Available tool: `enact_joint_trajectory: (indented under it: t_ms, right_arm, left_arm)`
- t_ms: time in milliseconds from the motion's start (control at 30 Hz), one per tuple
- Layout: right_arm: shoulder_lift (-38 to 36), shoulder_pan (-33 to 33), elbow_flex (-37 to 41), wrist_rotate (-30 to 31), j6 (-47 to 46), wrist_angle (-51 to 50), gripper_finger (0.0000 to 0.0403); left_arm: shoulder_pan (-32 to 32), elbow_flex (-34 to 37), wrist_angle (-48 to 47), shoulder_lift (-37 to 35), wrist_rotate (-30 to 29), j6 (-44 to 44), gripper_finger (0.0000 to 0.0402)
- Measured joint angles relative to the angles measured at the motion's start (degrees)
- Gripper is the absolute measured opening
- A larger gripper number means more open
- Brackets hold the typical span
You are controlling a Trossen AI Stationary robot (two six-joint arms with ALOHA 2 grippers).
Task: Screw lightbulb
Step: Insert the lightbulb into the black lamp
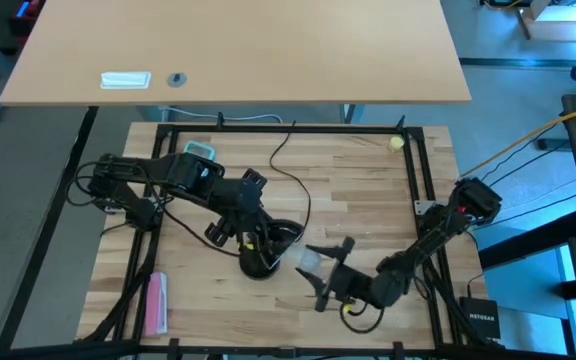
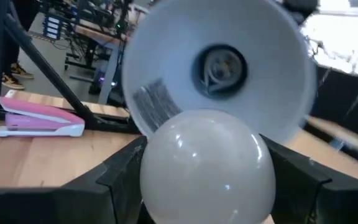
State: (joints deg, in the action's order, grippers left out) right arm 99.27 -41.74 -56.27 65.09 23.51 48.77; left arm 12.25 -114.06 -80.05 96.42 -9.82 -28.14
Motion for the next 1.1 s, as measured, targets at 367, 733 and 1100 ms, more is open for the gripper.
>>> enact_joint_trajectory:
  t_ms: [367,733,1100]
  right_arm:
    - [1.5,6.0,0.0,-6.6,19.0,14.2,0.0256]
    - [7.3,8.1,-5.9,-6.7,28.3,14.5,0.0256]
    - [7.8,8.8,-6.6,-8.3,38.4,18.5,0.0256]
  left_arm:
    - [0.1,1.1,1.6,-0.1,-0.1,4.0,0.0253]
    - [0.1,1.9,2.8,-0.2,0.5,5.2,0.0254]
    - [0.1,1.9,2.7,-0.1,1.8,7.0,0.0254]
